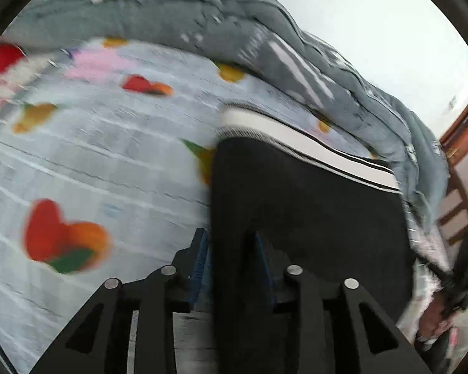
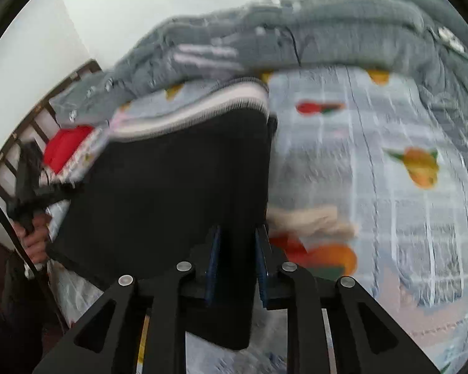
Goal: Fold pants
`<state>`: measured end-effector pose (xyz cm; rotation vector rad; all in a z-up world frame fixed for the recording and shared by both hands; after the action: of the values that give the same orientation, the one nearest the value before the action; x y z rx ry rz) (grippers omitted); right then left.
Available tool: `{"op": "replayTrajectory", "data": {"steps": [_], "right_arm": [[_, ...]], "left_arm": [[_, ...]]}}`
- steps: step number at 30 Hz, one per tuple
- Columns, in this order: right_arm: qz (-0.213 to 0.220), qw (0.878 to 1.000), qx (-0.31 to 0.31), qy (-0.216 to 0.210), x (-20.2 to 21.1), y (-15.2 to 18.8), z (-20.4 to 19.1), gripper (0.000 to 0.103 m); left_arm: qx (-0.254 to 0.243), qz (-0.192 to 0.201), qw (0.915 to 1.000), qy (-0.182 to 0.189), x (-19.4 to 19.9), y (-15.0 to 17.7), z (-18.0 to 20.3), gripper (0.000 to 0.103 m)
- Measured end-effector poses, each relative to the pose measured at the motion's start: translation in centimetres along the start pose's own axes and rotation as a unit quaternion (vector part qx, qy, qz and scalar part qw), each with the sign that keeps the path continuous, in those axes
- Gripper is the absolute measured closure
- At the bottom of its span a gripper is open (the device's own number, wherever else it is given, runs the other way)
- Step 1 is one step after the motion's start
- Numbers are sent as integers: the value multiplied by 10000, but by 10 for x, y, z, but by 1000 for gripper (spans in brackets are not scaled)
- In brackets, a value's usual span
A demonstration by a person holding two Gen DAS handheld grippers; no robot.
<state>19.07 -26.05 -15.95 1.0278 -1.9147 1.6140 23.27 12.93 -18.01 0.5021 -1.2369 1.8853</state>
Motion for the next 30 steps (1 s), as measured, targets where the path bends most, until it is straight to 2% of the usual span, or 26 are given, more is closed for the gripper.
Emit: {"op": "replayTrajectory", "data": {"steps": [1, 2, 3, 7, 9, 11, 12, 13, 15, 16, 18, 21, 22, 24, 25, 27, 30], "right_arm": [[142, 9999, 2, 45, 1, -8, 0, 73], [199, 9997, -38, 95, -3, -20, 1, 61], [175, 9997, -106, 105, -10, -31, 2, 58], [-53, 9989, -305, 361, -53, -69, 13, 58], [-260, 9984, -426, 273, -75, -78, 17, 58], [-520, 9974, -499, 84, -95, -81, 18, 57], [-539, 9972, -521, 51, -102, -81, 19, 57], [-537, 9973, -492, 65, -105, -80, 18, 57], [-367, 9988, -253, 178, -105, -77, 15, 71], [-193, 9992, -45, 347, -103, -76, 11, 73], [-37, 9970, 276, 723, -104, -70, 5, 75], [-99, 9959, 321, 837, -99, -75, 5, 73], [-79, 9950, 338, 939, -94, -79, 6, 73], [253, 9901, 297, 1350, -79, -89, 4, 72], [423, 9892, 318, 1370, -71, -95, -2, 72], [431, 9921, 362, 1122, -72, -104, -14, 72], [193, 9940, 387, 1007, -99, -108, -31, 72]], "left_arm": [[-18, 91, 10000, 2, 4, -4, -3, 52], [5, 172, 9998, 58, 6, -9, -5, 45], [-2, 211, 9997, 101, 5, -14, -4, 45], [-244, 286, 9993, 1, -14, -40, 11, 45], [-395, 271, 9984, -309, -29, -51, 16, 45], [-217, 208, 9987, -417, -50, -62, 9, 46], [-66, 144, 9993, -349, -57, -62, 6, 49], [137, 111, 9997, -142, -64, -63, 1, 71], [148, 128, 9996, -201, -74, -62, -1, 72], [39, 180, 9995, -269, -74, -63, 2, 73], [-153, 260, 9985, -456, -70, -64, 12, 73], [-460, 469, 9953, -705, -54, -66, 24, 70], [-637, 621, 9930, -772, -45, -67, 30, 67], [-953, 880, 9885, -774, -33, -72, 43, 54], [-1068, 967, 9866, -769, -30, -74, 49, 47], [-1257, 1049, 9830, -834, -34, -81, 65, 47], [-1345, 833, 9813, -1094, -61, -85, 71, 47]]}}
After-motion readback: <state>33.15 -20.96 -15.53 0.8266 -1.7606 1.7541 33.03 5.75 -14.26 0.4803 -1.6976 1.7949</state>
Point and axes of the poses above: each gripper's, at about its wrist camera, not at the fingertips, and x roughly against the way its jaws point, z to its right, y to its underside, the point moved 4 cm from there along -x, roughly the way its jaws point, and after that the axes turned 4 degrees about y, right-handed, at the moved point
